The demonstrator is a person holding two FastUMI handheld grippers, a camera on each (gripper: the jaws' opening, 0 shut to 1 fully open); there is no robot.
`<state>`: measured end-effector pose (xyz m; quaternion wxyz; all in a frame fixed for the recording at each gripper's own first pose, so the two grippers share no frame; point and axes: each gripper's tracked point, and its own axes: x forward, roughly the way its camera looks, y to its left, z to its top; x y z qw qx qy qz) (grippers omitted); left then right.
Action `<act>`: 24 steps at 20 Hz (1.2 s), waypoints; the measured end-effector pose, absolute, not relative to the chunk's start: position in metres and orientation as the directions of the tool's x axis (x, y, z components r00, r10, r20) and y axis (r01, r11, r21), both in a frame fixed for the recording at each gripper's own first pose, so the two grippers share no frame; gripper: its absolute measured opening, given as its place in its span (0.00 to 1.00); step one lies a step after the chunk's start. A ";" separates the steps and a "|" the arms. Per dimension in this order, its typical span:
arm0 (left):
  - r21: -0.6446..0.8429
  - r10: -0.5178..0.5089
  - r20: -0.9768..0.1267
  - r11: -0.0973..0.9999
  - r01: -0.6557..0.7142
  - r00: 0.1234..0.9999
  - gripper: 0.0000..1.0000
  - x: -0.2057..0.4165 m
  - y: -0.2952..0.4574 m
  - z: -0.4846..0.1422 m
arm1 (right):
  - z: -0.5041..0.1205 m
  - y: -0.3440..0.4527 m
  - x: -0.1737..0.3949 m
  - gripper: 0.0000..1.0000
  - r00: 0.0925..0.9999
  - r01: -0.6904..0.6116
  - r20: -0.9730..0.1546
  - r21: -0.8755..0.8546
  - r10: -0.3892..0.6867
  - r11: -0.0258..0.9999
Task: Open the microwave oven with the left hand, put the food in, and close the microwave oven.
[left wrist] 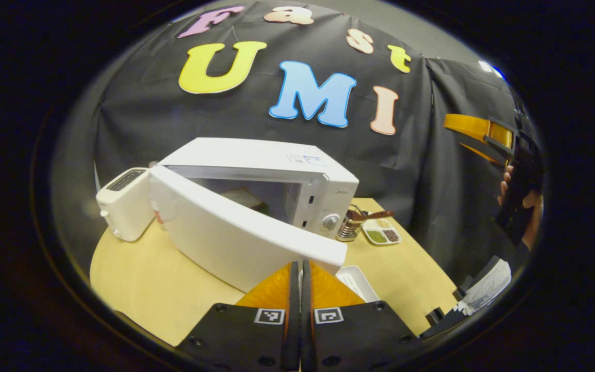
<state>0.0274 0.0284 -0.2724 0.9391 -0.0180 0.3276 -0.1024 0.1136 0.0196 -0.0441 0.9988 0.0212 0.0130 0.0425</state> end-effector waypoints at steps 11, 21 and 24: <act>-0.111 -0.209 -0.590 0.978 0.178 0.780 0.07 0.113 -0.015 -0.290 | -0.053 -0.032 0.111 0.94 0.998 -0.030 -0.045 0.046 0.032 0.998; -0.073 -0.143 -0.598 0.990 0.124 0.788 0.07 0.165 -0.017 -0.303 | -0.068 -0.046 0.114 0.94 0.994 -0.071 -0.079 0.042 0.075 0.997; -0.083 -0.134 -0.597 0.991 0.105 0.791 0.07 0.181 -0.017 -0.306 | -0.071 -0.053 0.119 0.94 0.993 -0.077 -0.083 0.053 0.081 0.996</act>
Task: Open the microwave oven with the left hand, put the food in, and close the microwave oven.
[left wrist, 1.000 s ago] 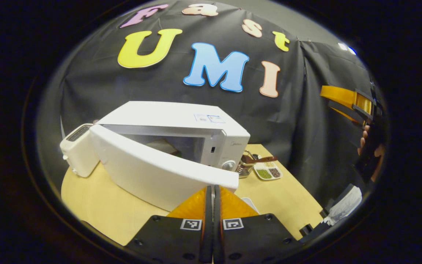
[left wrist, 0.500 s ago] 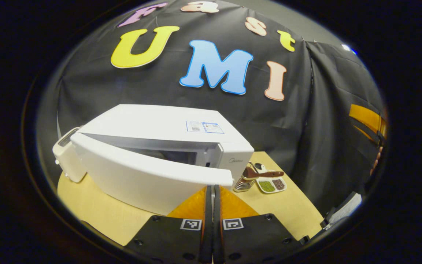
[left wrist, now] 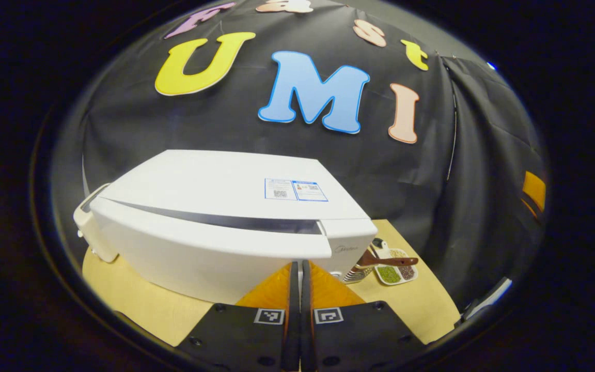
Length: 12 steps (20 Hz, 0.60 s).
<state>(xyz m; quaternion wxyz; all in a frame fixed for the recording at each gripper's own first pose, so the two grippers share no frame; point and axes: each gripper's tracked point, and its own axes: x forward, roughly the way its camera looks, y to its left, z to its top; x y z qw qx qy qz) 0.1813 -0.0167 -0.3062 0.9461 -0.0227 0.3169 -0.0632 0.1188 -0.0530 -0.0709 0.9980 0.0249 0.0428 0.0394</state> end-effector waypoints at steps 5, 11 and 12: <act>-0.047 -0.110 -0.596 0.994 0.102 0.795 0.07 0.188 -0.018 -0.308 | -0.080 -0.060 0.133 0.94 0.990 -0.089 -0.100 0.058 0.095 0.994; -0.020 -0.081 -0.593 0.996 0.086 0.801 0.07 0.189 -0.016 -0.309 | -0.087 -0.061 0.140 0.94 0.987 -0.098 -0.119 0.089 0.108 0.991; -0.022 -0.080 -0.592 0.996 0.084 0.802 0.07 0.189 -0.017 -0.309 | -0.088 -0.060 0.141 0.94 0.986 -0.102 -0.120 0.085 0.112 0.991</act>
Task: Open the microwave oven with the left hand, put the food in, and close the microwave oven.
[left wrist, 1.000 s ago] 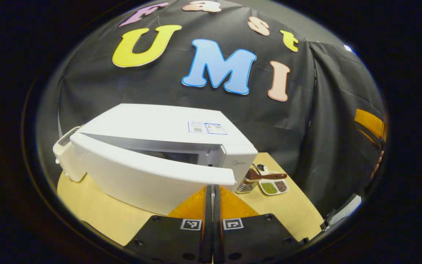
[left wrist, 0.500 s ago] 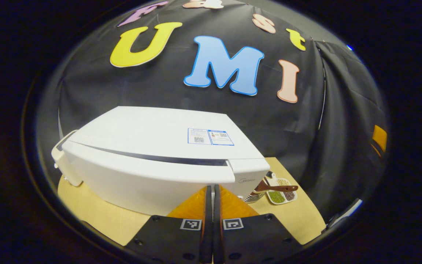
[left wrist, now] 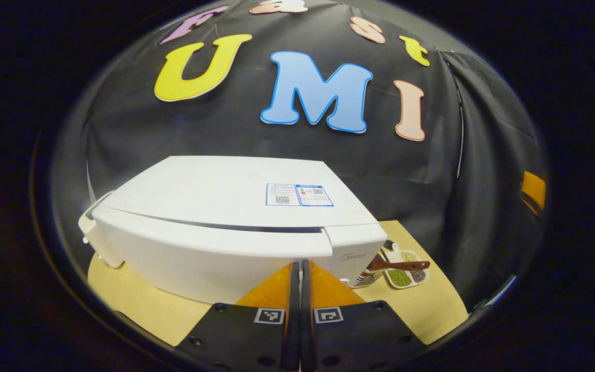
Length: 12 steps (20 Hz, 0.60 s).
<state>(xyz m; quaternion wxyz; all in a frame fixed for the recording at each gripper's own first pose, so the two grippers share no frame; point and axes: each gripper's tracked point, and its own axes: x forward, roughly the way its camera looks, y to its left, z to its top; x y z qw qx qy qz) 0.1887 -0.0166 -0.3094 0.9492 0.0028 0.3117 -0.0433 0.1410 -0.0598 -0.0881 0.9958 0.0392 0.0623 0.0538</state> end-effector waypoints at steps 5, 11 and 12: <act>-0.004 -0.068 -0.584 0.997 0.081 0.809 0.07 0.189 -0.016 -0.309 | -0.089 -0.057 0.136 0.94 0.985 -0.105 -0.130 0.087 0.116 0.991; -0.011 -0.064 -0.575 0.998 0.070 0.815 0.07 0.189 -0.016 -0.309 | -0.088 -0.051 0.129 0.94 0.984 -0.104 -0.135 0.077 0.114 0.992; -0.017 -0.065 -0.574 0.998 0.068 0.816 0.07 0.189 -0.017 -0.308 | -0.088 -0.050 0.127 0.94 0.984 -0.107 -0.136 0.075 0.116 0.991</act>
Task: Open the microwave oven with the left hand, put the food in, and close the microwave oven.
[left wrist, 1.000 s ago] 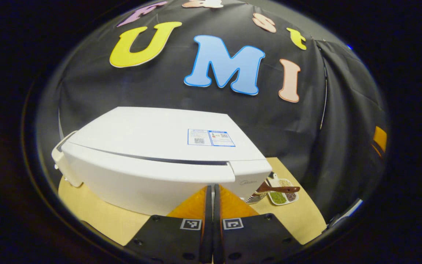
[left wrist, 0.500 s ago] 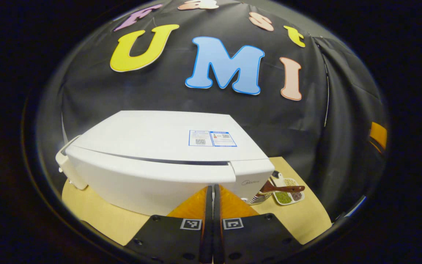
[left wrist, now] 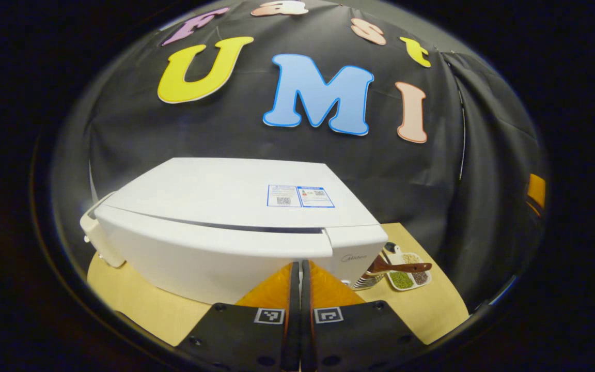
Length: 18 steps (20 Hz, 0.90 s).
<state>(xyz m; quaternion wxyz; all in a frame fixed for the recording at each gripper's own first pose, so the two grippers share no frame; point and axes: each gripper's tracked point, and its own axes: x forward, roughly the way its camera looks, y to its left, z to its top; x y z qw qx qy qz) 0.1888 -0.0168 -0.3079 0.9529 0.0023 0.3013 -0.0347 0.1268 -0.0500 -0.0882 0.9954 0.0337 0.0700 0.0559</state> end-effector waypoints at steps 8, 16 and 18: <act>-0.021 -0.068 -0.563 0.997 0.068 0.824 0.05 0.193 -0.017 -0.308 | -0.084 -0.051 0.114 0.94 0.988 -0.086 -0.127 0.062 0.093 0.994; -0.019 -0.069 -0.555 0.997 0.070 0.829 0.07 0.198 -0.012 -0.298 | -0.078 -0.039 0.106 0.94 0.987 -0.092 -0.125 0.043 0.097 0.995; -0.007 -0.075 -0.514 0.997 0.083 0.854 0.07 0.195 -0.009 -0.272 | -0.072 -0.031 0.105 0.94 0.988 -0.098 -0.112 0.044 0.102 0.994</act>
